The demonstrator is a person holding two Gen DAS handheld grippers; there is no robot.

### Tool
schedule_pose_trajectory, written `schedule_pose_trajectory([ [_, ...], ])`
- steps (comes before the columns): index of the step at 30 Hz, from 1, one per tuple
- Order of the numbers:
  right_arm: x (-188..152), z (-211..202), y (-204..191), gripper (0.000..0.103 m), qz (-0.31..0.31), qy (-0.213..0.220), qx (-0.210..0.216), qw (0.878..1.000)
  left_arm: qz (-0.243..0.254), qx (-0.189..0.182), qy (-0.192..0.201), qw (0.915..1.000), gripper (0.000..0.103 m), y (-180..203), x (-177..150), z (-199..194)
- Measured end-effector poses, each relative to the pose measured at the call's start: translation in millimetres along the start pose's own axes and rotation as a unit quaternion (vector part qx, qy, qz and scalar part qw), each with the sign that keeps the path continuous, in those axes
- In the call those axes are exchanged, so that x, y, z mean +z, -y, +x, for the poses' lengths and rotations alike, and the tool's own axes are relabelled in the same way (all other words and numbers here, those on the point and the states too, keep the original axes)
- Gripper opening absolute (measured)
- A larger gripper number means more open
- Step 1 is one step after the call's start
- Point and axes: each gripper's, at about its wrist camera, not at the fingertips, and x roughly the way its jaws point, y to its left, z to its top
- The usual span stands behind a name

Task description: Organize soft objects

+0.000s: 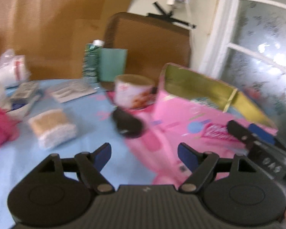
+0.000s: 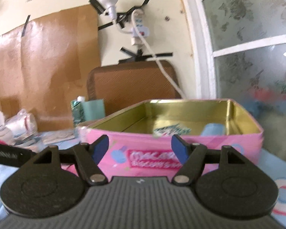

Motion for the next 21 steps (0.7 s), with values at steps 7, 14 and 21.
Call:
schedule_pose_trajectory([
  [7, -5, 9, -13, 0.074, 0.041, -0.061, 0.021, 0.997, 0.005, 0.055, -0.013, 0.9984, 0.081, -20, -13, -1],
  [14, -9, 14, -10, 0.074, 0.081, -0.087, 0.006, 0.993, 0.007, 0.059, 0.000, 0.9982, 0.087, -25, -19, -2],
  [21, -10, 20, 4, 0.075, 0.119, -0.104, 0.008, 0.987, 0.023, 0.053, 0.004, 0.9983, 0.089, -21, -21, -3],
])
